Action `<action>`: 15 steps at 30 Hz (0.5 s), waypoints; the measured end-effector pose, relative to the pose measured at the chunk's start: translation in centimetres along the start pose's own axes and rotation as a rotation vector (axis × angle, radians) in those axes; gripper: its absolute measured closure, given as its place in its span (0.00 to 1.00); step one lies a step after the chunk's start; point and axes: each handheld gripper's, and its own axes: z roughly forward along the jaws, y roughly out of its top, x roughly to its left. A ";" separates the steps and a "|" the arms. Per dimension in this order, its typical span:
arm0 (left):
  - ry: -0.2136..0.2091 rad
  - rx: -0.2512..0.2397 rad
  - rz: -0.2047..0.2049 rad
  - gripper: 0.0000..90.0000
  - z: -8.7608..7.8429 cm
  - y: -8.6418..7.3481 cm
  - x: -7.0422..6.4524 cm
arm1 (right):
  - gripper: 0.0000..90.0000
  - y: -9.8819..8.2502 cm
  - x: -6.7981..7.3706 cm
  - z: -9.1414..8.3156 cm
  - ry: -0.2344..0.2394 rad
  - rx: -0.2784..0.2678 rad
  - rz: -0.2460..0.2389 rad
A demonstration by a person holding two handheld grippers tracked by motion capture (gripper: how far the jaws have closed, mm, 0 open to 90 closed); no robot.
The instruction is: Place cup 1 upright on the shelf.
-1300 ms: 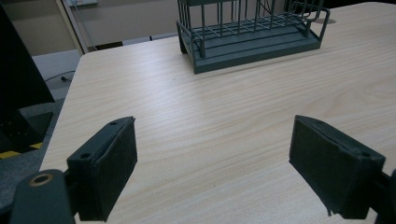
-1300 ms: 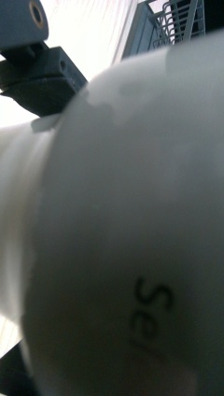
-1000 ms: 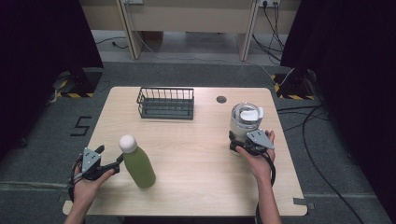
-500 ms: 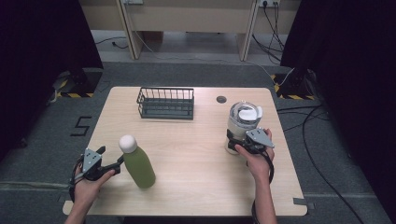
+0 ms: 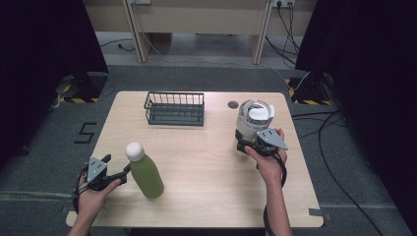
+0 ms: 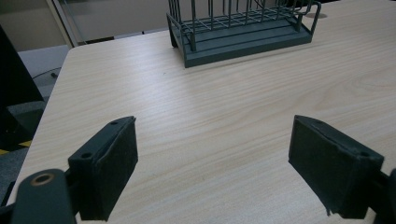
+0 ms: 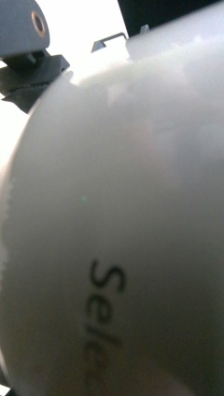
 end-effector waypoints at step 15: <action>0.011 -0.008 -0.003 0.16 -0.4 0.0 0.0 | 0.11 1.8 1.5 2.2 0.039 -0.004 -0.012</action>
